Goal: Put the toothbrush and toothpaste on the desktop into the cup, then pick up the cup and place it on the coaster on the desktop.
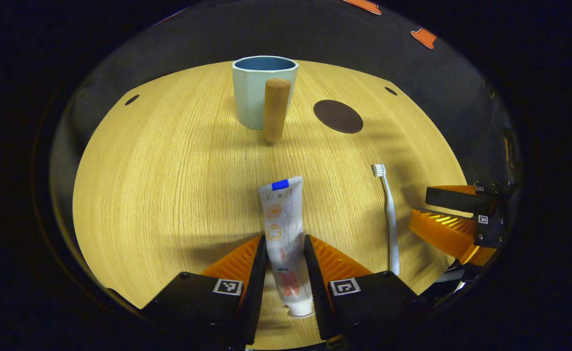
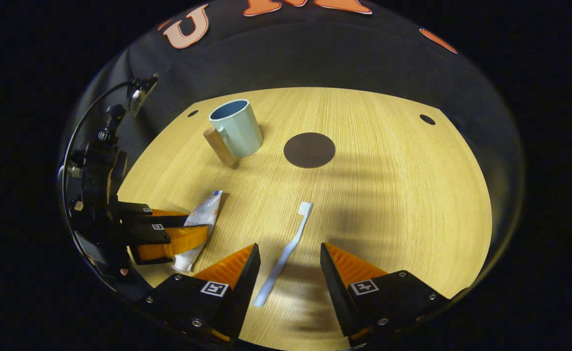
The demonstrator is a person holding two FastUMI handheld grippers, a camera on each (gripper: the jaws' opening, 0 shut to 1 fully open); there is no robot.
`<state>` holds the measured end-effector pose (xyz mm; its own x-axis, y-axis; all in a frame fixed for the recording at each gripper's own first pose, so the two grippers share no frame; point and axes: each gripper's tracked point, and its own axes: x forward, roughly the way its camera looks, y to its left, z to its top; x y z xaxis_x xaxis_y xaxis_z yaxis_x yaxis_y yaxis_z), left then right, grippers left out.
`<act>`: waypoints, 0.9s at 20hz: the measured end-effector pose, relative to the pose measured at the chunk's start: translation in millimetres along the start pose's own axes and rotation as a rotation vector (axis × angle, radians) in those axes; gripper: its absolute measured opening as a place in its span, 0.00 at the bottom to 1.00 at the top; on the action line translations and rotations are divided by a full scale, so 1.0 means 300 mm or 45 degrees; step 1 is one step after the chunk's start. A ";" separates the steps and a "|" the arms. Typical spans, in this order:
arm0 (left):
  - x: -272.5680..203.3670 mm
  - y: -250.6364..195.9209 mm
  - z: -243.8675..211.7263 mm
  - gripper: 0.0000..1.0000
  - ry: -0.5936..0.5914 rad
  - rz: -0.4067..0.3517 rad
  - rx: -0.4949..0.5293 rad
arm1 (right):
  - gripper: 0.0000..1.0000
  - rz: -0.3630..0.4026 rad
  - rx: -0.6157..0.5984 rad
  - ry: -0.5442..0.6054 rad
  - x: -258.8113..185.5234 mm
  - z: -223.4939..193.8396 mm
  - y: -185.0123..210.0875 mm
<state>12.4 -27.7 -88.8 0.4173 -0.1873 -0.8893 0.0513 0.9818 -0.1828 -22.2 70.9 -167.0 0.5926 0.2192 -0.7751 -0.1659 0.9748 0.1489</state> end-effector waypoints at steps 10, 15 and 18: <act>-0.153 0.085 0.185 0.17 -0.075 -0.027 -0.056 | 0.60 -0.004 -0.001 0.151 0.083 -0.076 0.034; -0.201 0.146 0.244 0.17 -0.178 0.016 -0.064 | 0.38 -0.065 0.015 0.153 0.098 -0.069 0.019; -0.233 0.152 0.277 0.17 -0.242 0.019 -0.057 | 0.09 -0.048 0.040 0.138 0.105 -0.060 0.024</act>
<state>60.9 32.7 -0.3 0.5817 -0.1594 -0.7976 0.0051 0.9813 -0.1924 -18.9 84.0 -201.5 0.5091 0.1785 -0.8420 -0.1195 0.9834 0.1363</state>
